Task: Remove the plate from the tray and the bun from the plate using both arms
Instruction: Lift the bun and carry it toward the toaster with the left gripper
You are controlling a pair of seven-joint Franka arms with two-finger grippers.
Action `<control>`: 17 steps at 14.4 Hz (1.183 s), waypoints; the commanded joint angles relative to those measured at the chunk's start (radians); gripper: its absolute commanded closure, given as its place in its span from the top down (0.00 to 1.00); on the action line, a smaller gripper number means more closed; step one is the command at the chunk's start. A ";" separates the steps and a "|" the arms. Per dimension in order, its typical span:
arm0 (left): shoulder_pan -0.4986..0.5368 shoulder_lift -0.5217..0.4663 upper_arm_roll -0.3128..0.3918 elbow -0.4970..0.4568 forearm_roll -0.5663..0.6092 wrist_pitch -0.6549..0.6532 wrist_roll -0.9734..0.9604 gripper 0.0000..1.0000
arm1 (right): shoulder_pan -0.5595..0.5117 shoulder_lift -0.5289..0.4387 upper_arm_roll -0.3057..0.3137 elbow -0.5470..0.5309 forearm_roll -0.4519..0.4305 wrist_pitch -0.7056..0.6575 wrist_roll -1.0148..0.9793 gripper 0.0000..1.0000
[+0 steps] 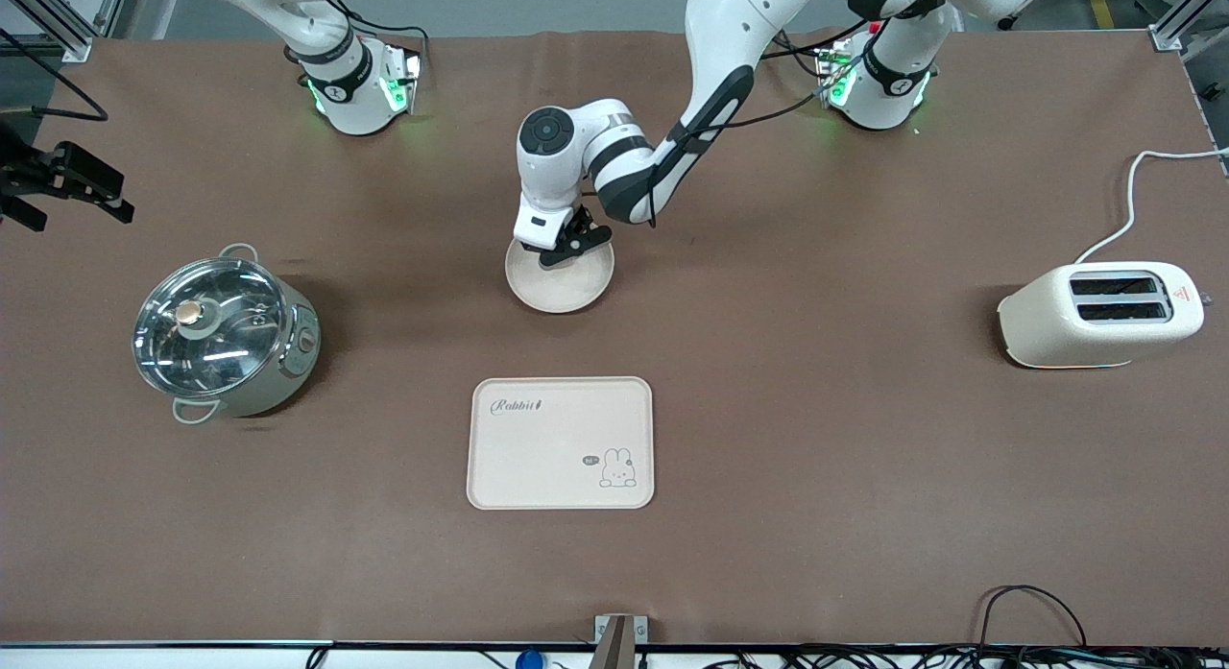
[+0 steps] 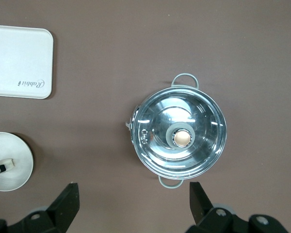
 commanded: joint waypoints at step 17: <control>0.725 -0.219 0.008 0.044 0.016 -0.230 0.661 0.08 | 0.025 0.009 0.008 0.035 -0.023 -0.003 0.039 1.00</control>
